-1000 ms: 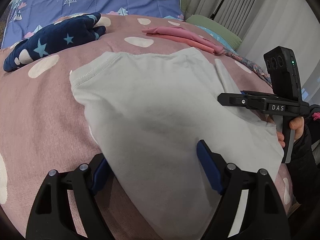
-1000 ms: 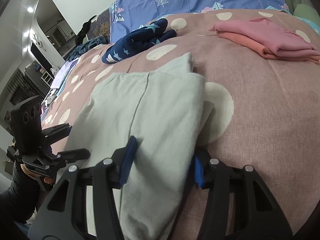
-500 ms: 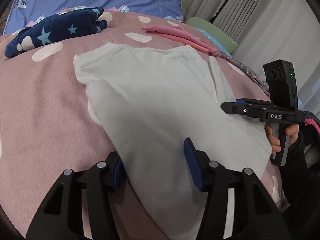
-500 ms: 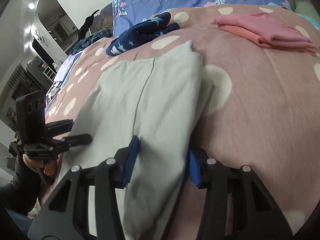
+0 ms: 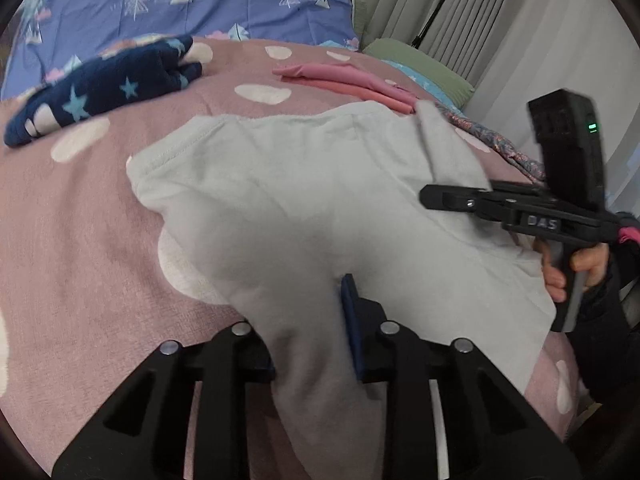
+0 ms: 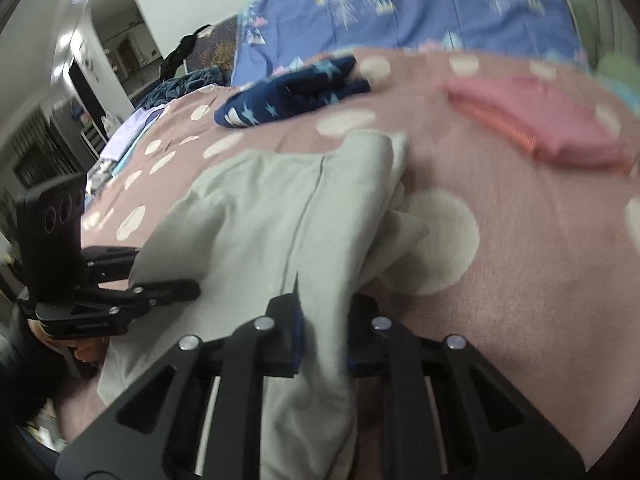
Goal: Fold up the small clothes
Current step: 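Lift the grey shirt with both grippers and fold it over onto itself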
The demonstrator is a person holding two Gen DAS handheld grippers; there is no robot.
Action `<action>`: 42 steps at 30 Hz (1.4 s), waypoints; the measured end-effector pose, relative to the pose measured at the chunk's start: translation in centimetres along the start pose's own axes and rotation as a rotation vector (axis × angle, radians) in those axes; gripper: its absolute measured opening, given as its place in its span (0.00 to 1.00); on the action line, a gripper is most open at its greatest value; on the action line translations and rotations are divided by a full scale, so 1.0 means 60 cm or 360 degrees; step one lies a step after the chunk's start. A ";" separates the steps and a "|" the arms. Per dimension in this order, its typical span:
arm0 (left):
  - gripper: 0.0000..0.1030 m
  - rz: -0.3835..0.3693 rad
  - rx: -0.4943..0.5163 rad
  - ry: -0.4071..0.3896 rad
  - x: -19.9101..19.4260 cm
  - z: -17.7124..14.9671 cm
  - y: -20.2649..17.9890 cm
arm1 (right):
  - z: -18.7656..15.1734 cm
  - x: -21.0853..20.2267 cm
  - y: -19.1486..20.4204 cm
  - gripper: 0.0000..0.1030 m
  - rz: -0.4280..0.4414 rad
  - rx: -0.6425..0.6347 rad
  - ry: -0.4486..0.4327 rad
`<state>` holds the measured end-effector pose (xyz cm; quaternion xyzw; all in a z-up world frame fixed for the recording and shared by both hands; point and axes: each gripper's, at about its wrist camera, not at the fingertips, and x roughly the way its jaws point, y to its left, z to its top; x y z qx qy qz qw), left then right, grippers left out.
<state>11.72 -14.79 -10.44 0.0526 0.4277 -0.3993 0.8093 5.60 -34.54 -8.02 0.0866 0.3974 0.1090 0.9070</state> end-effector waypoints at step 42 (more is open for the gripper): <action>0.20 -0.0068 0.1023 -0.0520 0.031 0.295 -0.596 | 0.001 -0.498 -0.235 0.13 -0.1211 0.0109 -0.0741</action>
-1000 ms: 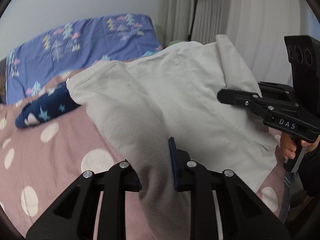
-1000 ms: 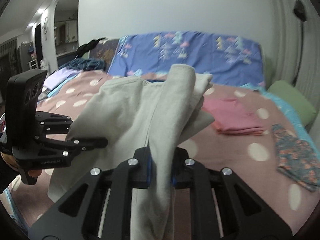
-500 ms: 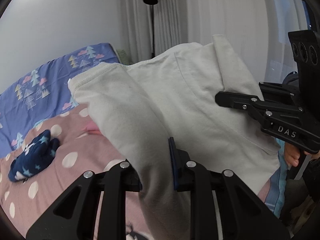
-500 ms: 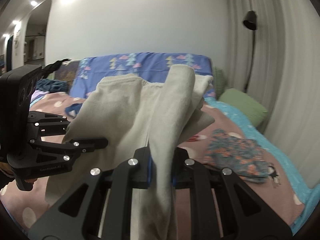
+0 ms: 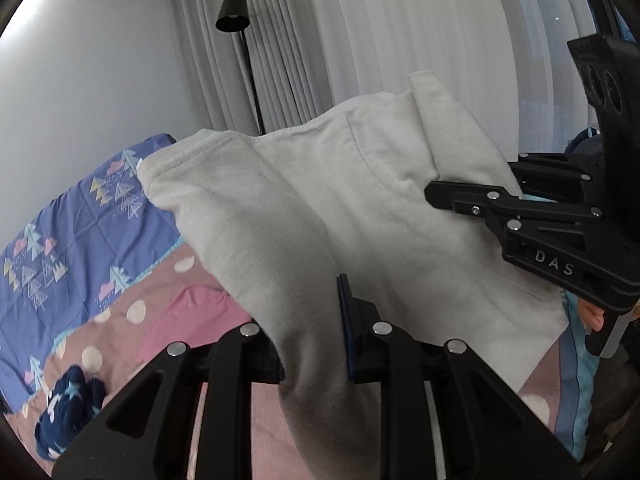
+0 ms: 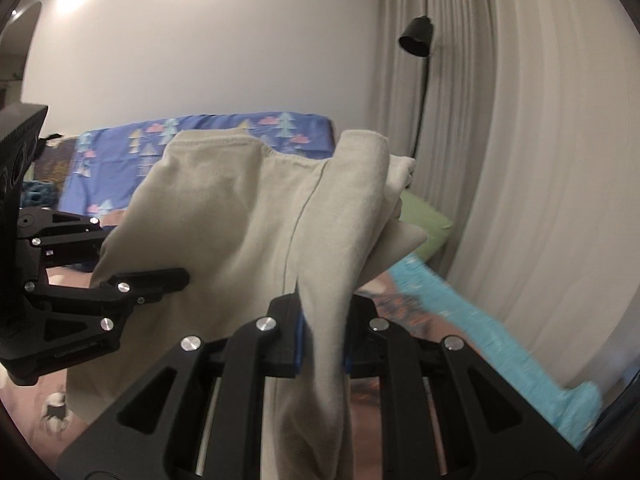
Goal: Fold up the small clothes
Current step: 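Lift the grey shirt with both grippers and fold it over onto itself, then lower the folded grey shirt onto the bed and open both grippers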
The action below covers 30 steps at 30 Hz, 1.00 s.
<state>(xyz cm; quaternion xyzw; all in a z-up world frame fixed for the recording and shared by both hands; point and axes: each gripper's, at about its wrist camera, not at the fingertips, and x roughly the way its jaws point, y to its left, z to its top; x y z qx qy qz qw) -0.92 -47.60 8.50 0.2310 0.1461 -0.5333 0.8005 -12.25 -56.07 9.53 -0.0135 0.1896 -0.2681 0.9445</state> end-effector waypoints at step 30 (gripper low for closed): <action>0.89 0.0025 -0.0189 0.0462 0.377 -0.106 0.018 | -0.216 0.340 -0.185 0.48 -0.0810 0.0142 0.0707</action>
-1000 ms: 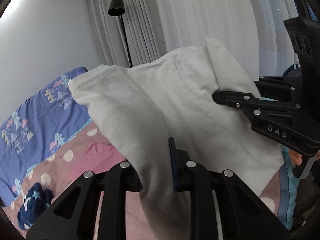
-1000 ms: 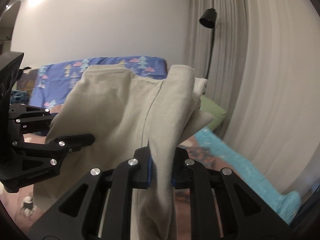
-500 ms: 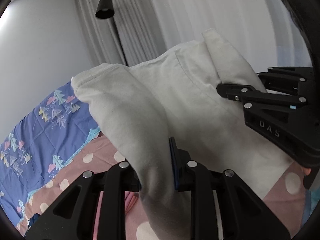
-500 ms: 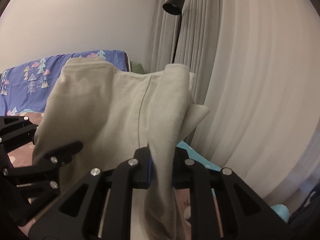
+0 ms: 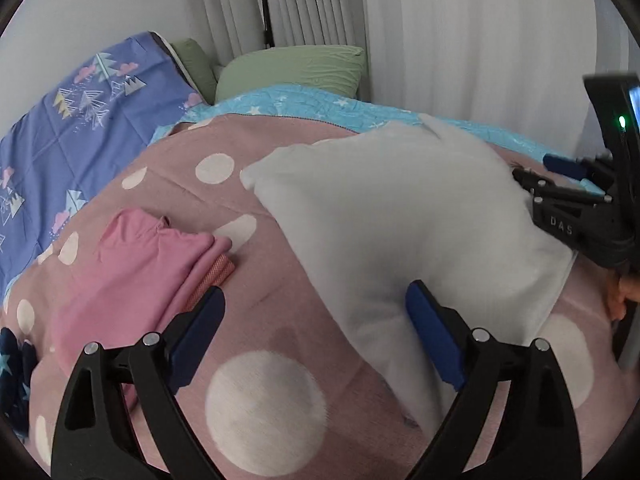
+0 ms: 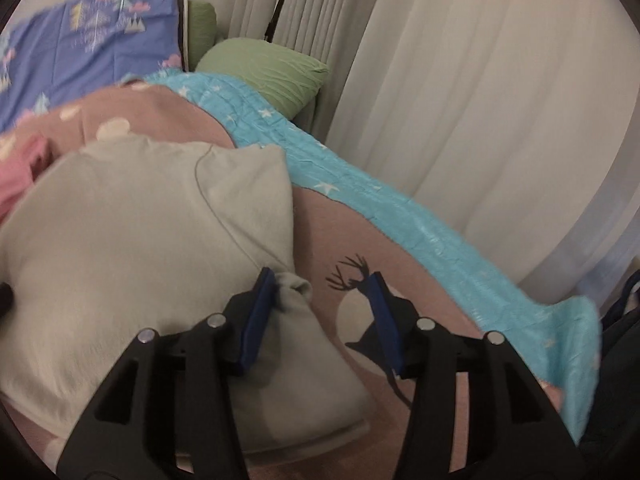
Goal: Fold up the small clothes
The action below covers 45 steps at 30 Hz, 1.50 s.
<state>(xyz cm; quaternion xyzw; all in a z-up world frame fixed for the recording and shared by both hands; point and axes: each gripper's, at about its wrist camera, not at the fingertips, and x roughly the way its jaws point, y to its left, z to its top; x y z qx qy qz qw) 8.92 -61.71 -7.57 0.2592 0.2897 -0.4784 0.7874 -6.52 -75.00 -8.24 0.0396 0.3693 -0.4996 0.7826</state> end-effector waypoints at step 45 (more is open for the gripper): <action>0.99 0.0092 -0.0133 -0.0455 -0.471 -0.155 -0.093 | -0.195 -0.573 -0.080 0.89 0.0457 0.0324 -0.0449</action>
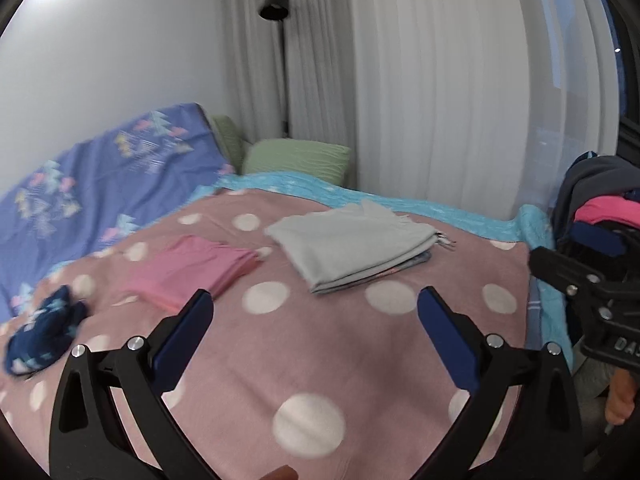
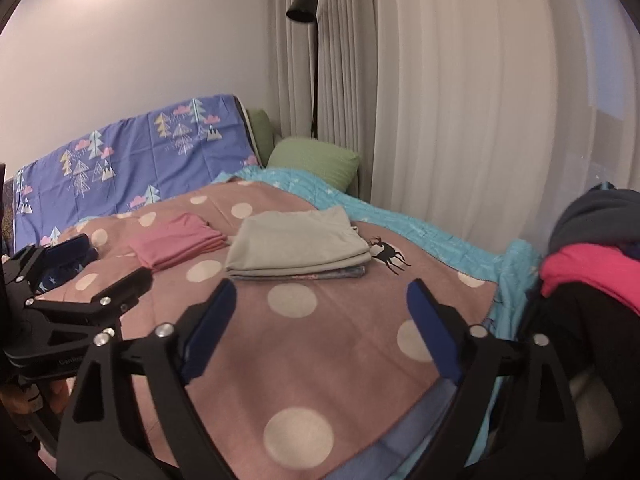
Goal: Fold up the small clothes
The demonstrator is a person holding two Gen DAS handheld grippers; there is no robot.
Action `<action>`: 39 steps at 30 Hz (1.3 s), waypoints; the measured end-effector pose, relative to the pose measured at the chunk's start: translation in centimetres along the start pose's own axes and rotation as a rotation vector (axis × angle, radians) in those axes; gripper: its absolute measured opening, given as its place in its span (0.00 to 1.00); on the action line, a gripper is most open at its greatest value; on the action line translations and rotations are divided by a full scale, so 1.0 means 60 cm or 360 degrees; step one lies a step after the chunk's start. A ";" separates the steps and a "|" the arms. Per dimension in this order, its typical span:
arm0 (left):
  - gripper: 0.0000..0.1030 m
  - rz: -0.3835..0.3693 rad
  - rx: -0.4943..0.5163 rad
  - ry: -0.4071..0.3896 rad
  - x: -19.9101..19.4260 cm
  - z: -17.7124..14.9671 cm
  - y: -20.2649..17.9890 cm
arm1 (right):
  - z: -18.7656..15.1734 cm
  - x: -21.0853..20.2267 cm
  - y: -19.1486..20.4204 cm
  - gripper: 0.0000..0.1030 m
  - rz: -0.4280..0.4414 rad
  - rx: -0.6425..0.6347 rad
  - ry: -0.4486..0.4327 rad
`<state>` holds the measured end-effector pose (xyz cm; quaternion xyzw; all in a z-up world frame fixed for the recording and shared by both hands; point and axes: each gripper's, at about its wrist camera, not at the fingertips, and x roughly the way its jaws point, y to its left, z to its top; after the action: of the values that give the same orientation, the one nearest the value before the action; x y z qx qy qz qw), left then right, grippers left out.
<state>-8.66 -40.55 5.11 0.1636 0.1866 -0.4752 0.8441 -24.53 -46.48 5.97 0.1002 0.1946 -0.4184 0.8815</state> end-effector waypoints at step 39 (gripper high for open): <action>0.99 0.0084 -0.0147 0.0158 -0.179 -0.140 0.024 | -0.092 -0.091 0.037 0.98 -0.0067 -0.0049 0.0131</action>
<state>-13.91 -28.08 2.93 0.1525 0.2455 -0.4350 0.8528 -27.36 -39.40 3.36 0.0996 0.2393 -0.4294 0.8652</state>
